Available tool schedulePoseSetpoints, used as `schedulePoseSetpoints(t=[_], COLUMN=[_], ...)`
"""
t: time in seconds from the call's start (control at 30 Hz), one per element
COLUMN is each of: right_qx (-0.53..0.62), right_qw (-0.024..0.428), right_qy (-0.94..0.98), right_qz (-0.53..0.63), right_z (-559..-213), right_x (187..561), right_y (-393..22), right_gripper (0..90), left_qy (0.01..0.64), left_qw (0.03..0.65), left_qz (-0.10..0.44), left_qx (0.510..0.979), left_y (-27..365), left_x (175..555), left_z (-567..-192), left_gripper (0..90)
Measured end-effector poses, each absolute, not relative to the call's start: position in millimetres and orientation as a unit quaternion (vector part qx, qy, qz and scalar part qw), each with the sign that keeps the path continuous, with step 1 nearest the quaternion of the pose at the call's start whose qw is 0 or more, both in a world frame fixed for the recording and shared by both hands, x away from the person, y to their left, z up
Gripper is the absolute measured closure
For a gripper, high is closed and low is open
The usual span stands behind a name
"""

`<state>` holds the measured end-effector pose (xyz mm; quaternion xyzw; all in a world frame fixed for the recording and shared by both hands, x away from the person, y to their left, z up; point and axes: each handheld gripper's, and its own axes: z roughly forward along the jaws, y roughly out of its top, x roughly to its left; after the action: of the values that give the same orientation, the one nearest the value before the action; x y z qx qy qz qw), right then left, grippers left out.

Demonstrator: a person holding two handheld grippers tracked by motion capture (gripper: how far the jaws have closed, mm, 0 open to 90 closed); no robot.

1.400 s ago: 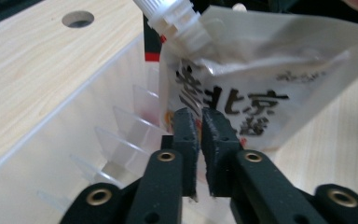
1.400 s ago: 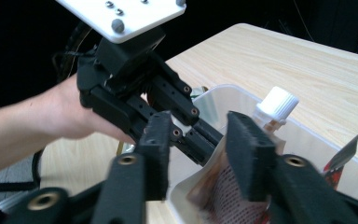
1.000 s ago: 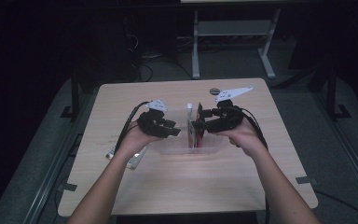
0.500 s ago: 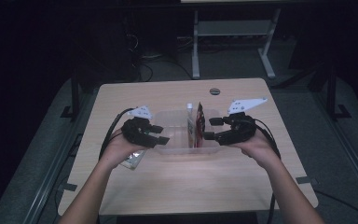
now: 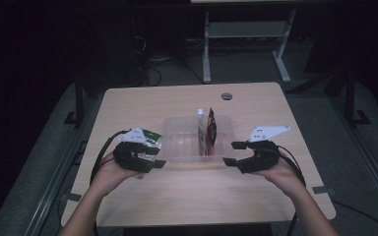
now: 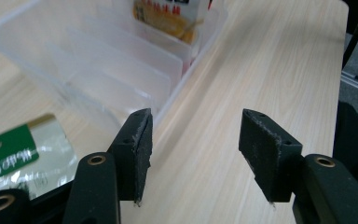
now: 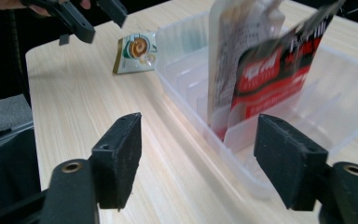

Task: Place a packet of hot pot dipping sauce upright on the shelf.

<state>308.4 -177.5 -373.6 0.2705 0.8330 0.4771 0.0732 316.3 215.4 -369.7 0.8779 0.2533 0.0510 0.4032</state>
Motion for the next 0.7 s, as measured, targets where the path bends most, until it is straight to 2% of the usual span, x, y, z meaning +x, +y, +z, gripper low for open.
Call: schedulePoseSetpoints(t=[0.63, 0.7], right_qx=[0.330, 0.337], right_qw=[0.092, 0.082], right_qy=[0.829, 0.831], right_qz=[0.442, 0.435], right_z=[-427.5, -434.6], right_x=[273.4, 268.6], right_y=[-194.8, -197.4], right_gripper=[21.3, 20.3], left_qy=[0.308, 0.314], left_qw=[0.378, 0.351], left_qz=[0.066, 0.074], left_qx=[0.870, 0.879], left_y=[254.9, 259.2], left_x=[276.6, 273.9], left_z=[-405.1, -414.8], left_gripper=[45.0, 44.9])
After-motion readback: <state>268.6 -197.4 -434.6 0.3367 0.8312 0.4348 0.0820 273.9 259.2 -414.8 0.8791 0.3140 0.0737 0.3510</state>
